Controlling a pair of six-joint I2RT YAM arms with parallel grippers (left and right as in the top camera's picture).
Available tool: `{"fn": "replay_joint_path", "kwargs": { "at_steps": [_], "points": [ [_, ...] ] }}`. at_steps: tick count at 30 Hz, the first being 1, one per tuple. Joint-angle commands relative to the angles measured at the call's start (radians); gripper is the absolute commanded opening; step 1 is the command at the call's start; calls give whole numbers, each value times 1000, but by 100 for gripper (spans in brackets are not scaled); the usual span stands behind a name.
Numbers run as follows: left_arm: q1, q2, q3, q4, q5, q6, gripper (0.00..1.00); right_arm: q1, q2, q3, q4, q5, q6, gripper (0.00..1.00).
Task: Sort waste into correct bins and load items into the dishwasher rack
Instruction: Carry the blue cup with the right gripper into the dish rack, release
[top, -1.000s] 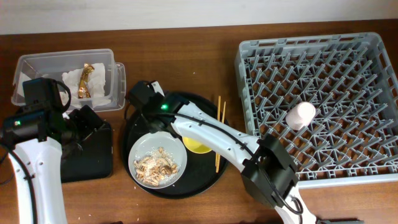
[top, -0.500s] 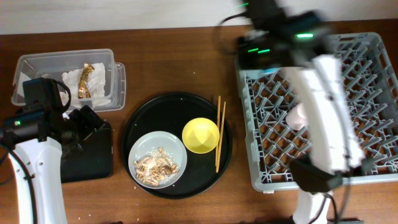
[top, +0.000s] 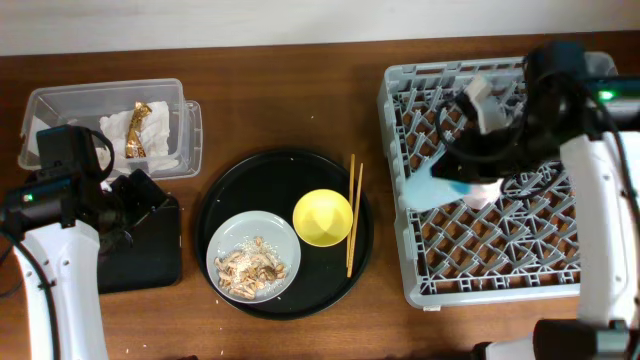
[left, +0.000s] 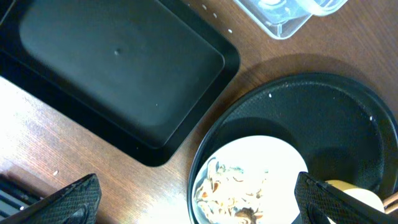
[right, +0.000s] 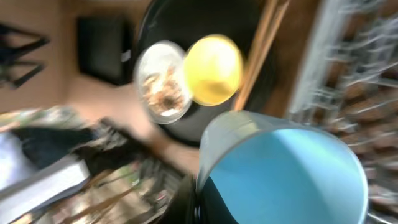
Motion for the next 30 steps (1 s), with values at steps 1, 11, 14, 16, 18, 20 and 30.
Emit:
{"fn": "replay_joint_path", "kwargs": {
  "at_steps": [1, 11, 14, 16, 18, 20, 30],
  "points": [
    [4, 2, -1, 1, -7, -13, 99, -101, 0, -206, 14, -325, -243, 4],
    [4, 3, -1, 1, -7, -13, 99, -389, 4, -693, 117, -542, -540, 4],
    [4, 2, -1, 1, -7, -13, 99, -392, 27, -734, 143, -539, -541, 4],
    [4, 2, -1, 1, -7, -13, 99, -403, 51, -735, 159, -516, -538, 4],
    [4, 2, -1, 1, -7, -13, 99, -417, 72, -735, 160, -474, -538, 4],
    [4, 2, -1, 1, -7, -13, 99, -441, 84, -736, 160, -452, -539, 4],
    [4, 2, -1, 1, -7, -13, 99, -482, 85, -737, 167, -365, -538, 4]
  ]
}}
